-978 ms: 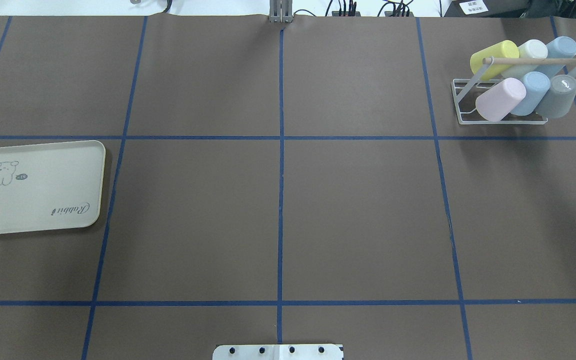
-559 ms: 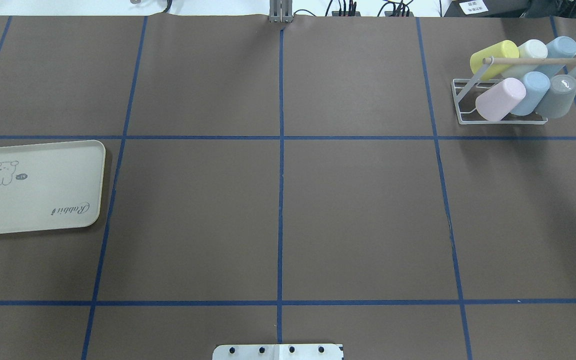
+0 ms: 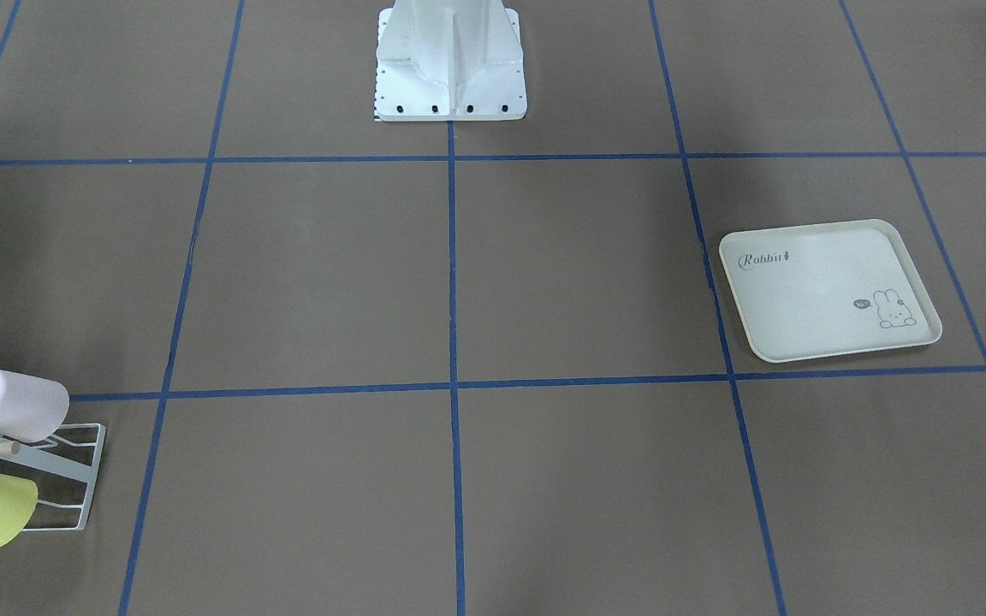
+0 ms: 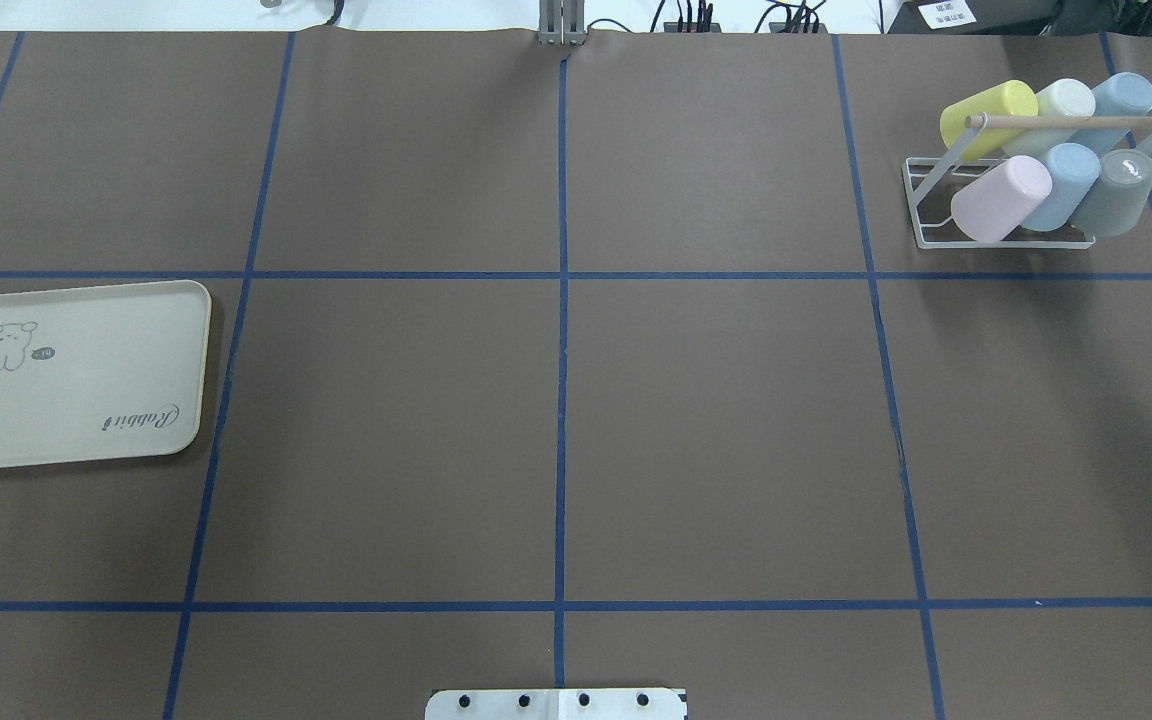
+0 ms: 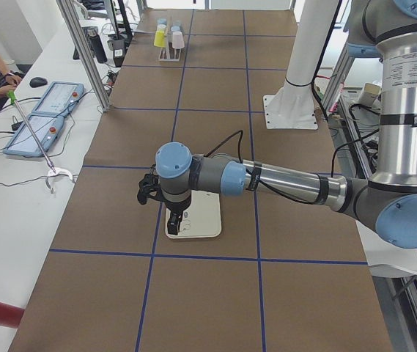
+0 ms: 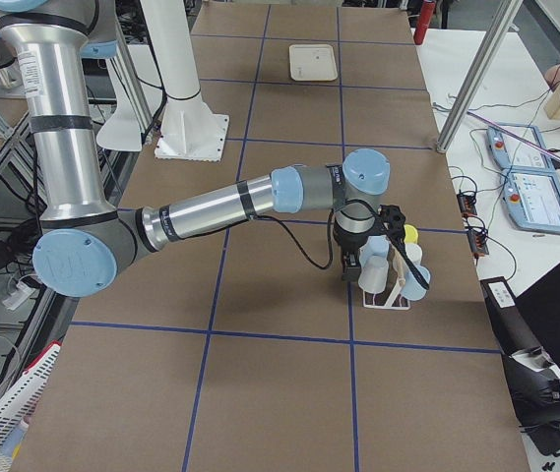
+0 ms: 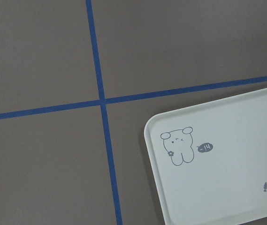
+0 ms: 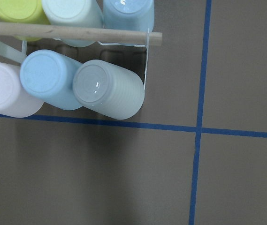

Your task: Transfer IKEA cup to right arm and place on rack

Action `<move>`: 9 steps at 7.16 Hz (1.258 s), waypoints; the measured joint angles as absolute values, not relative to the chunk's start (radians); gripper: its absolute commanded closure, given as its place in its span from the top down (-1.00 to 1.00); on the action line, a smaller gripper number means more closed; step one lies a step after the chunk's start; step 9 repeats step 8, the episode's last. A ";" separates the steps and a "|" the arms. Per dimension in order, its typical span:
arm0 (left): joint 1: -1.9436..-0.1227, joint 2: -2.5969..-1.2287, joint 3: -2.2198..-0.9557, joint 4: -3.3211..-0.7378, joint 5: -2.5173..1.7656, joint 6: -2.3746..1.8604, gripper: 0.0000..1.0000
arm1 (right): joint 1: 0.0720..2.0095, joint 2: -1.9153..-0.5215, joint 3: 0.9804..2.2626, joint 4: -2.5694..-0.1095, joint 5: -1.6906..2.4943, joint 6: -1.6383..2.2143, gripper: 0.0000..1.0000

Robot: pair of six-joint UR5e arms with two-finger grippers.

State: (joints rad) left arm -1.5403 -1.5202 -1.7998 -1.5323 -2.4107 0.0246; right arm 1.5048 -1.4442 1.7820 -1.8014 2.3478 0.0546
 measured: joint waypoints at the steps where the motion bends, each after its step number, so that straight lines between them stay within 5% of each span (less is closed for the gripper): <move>1: -1.540 -1.520 -1.800 -1.532 -2.411 0.025 1.00 | 1.505 -1.446 1.784 -1.802 2.350 0.055 0.99; 9: -1.546 -1.487 -1.829 -1.537 -2.418 0.025 1.00 | 1.505 -1.453 1.783 -1.801 2.351 0.053 0.99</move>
